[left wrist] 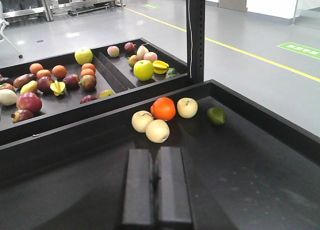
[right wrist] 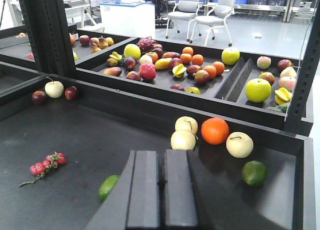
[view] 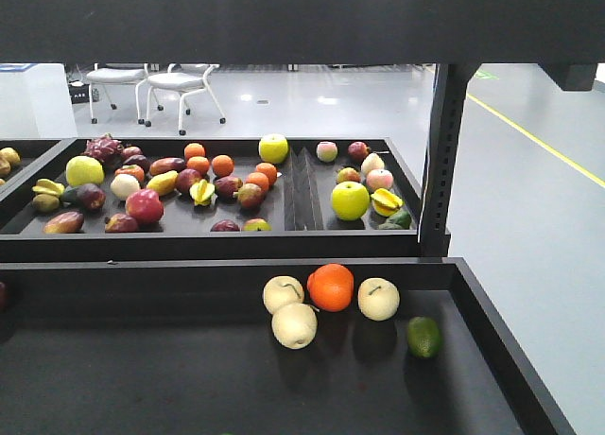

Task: Pick snacks and fruit into basket
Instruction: 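Reach the open left gripper down toward the red strawberries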

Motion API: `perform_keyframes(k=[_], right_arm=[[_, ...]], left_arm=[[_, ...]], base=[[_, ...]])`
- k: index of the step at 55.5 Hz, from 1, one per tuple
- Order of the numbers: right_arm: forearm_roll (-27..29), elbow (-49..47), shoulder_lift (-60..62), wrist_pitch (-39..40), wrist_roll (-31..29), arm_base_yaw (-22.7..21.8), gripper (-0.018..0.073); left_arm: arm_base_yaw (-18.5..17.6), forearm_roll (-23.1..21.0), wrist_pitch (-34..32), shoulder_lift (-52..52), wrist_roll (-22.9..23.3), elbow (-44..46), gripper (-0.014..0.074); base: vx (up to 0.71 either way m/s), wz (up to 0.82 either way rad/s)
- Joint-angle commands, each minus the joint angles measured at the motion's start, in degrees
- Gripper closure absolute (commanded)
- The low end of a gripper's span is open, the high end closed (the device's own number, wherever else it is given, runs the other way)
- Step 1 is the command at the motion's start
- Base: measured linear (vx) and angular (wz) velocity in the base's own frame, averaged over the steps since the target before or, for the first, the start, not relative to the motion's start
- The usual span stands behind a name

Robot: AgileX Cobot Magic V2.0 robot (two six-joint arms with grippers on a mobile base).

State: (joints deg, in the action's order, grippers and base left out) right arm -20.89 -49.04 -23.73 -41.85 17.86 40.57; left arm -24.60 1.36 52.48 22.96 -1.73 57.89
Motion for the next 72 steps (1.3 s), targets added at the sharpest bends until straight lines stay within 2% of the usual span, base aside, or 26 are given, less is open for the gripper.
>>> perform_keyframes(k=[1,4,12,18,23,32,39,47,52,59,67,72], right_arm=[[-1.71,-1.62,-0.59,4.59,-0.16,-0.05,0.0566],[-1.71,-1.62,-0.59,4.76,-0.16,-0.05,0.0566],[-1.71,-1.62,-0.59,4.76,-0.16,-0.05,0.0566],[-1.71,-1.62,-0.59,4.76,-0.16,-0.05,0.0566],[-1.71,-1.62,-0.59,4.76,-0.16,-0.05,0.0566],[-1.71,-1.62,-0.59,4.76,-0.16,-0.05,0.0566],[-1.71,-1.62,-0.59,4.71,-0.16,-0.05,0.0566],[-1.71,-1.62,-0.59,4.71,-0.16,-0.05,0.0566],[-1.59,-1.62,-0.59,4.71,-0.16,-0.05,0.0566],[-1.45,-1.62,-0.59,4.71,-0.16,-0.05,0.0566],[-1.46,-1.62,-0.59,4.61,-0.16,-0.05,0.0566],[-1.31,-1.62,-0.59,4.54,-0.16,-0.05,0.0566]], left_arm=[[0.12,-0.21,-5.06,0.81,0.51,1.61,0.0596],[0.12,-0.21,-5.89,0.99,1.02,1.61,0.0595],[0.12,-0.15,-5.96,4.86,6.08,1.61,0.0583],[0.12,-0.21,-4.34,10.73,6.37,1.61,0.0541],[0.12,-0.21,-4.62,16.14,6.26,1.61,0.0472],[0.12,-0.17,-7.0,24.24,6.26,1.61,0.027],[0.12,-0.17,-8.98,29.52,6.53,1.61,0.0068],[0.12,-0.09,-6.48,36.22,8.81,2.85,-0.0138],[0.12,0.98,-1.95,40.79,8.81,6.05,-0.0138],[1.21,5.9,1.63,47.43,8.81,11.44,-0.0132],[6.98,7.42,1.91,52.27,6.47,14.42,-0.0128],[12.19,7.31,2.01,54.96,4.55,14.49,-0.0125]], base=[[0.0,0.0],[0.0,0.0],[0.0,0.0],[0.0,0.0],[0.0,0.0],[0.0,0.0],[0.0,0.0],[0.0,0.0],[0.0,0.0],[0.0,0.0],[0.0,0.0],[0.0,0.0]])
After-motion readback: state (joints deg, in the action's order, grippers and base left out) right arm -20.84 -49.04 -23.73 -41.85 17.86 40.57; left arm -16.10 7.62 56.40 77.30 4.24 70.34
